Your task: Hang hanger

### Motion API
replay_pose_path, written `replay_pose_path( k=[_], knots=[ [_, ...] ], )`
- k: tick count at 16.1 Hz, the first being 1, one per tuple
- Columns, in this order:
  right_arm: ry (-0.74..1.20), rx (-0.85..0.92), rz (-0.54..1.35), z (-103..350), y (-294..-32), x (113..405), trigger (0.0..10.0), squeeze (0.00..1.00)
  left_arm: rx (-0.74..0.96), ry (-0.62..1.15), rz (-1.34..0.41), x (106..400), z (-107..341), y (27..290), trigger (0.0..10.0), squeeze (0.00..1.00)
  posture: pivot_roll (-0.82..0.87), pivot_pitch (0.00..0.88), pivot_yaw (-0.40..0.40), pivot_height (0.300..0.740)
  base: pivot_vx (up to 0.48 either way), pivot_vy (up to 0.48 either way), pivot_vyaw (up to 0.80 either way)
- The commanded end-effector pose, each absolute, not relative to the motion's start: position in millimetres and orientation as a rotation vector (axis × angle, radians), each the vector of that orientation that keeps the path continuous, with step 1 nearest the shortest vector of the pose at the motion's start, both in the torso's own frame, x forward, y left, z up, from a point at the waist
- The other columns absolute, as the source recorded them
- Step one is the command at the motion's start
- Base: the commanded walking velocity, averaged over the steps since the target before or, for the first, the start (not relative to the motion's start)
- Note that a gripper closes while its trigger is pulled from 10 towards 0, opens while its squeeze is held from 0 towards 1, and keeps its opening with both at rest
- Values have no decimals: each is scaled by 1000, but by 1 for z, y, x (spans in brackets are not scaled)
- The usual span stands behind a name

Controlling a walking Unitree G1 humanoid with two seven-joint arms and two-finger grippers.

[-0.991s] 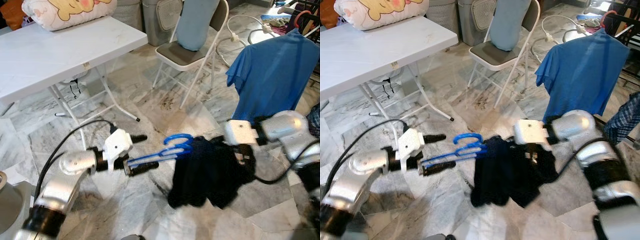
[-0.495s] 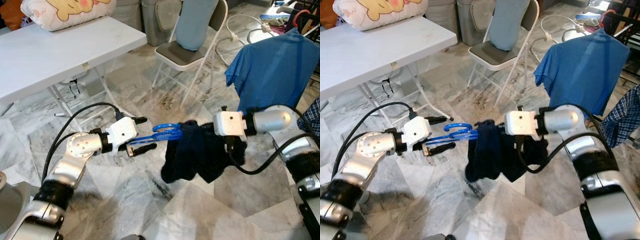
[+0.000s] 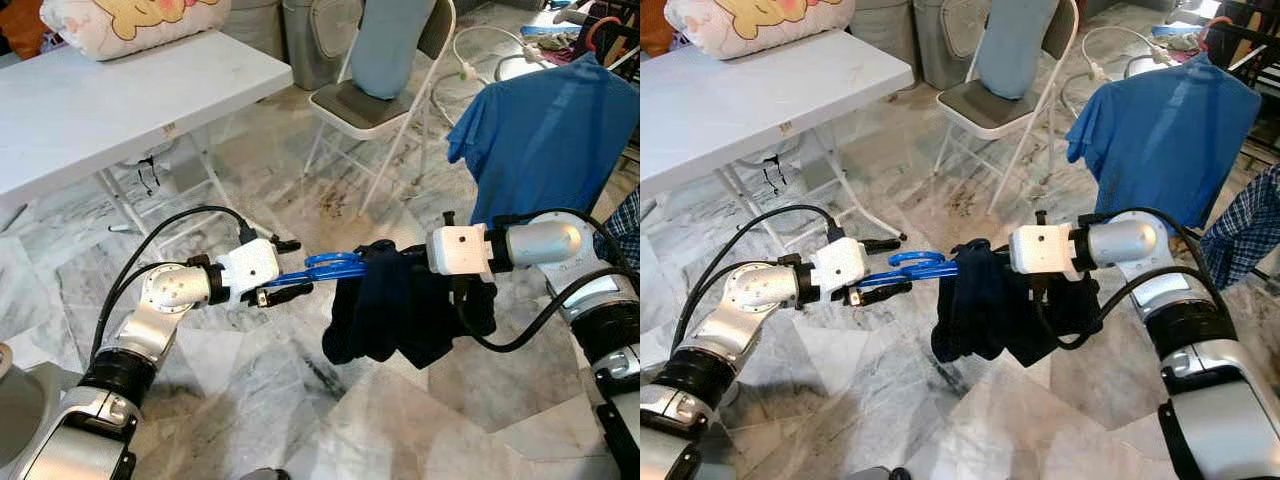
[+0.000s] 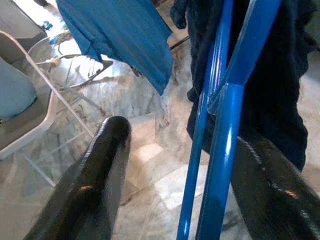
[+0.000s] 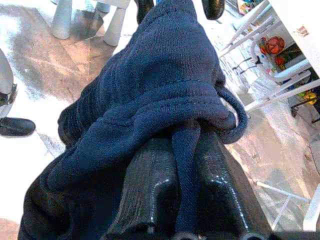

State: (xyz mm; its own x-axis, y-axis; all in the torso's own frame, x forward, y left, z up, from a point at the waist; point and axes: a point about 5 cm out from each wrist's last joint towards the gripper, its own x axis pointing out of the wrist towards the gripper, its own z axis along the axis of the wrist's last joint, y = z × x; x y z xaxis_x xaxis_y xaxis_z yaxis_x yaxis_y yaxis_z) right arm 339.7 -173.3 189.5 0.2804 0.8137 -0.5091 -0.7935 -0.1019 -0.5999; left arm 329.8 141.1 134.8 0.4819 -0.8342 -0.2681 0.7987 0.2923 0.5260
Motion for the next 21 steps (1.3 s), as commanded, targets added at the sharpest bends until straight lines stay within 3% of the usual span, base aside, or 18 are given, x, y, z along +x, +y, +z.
replay_pose_path(
  k=[1,6,21],
  knots=[
    [-202,-993,1328,216,-161,342,10000,0,679,-19,-1114,329,127,141,0,0,-126,78,80,740,0,0,0],
    [-243,-1033,1313,219,-159,343,10000,0,750,-18,-1110,332,124,140,0,0,-130,77,76,740,0,0,0],
    [-291,-1078,1245,222,-156,348,10000,0,757,-27,-1068,338,124,143,0,0,-129,75,77,740,0,0,0]
  ],
)
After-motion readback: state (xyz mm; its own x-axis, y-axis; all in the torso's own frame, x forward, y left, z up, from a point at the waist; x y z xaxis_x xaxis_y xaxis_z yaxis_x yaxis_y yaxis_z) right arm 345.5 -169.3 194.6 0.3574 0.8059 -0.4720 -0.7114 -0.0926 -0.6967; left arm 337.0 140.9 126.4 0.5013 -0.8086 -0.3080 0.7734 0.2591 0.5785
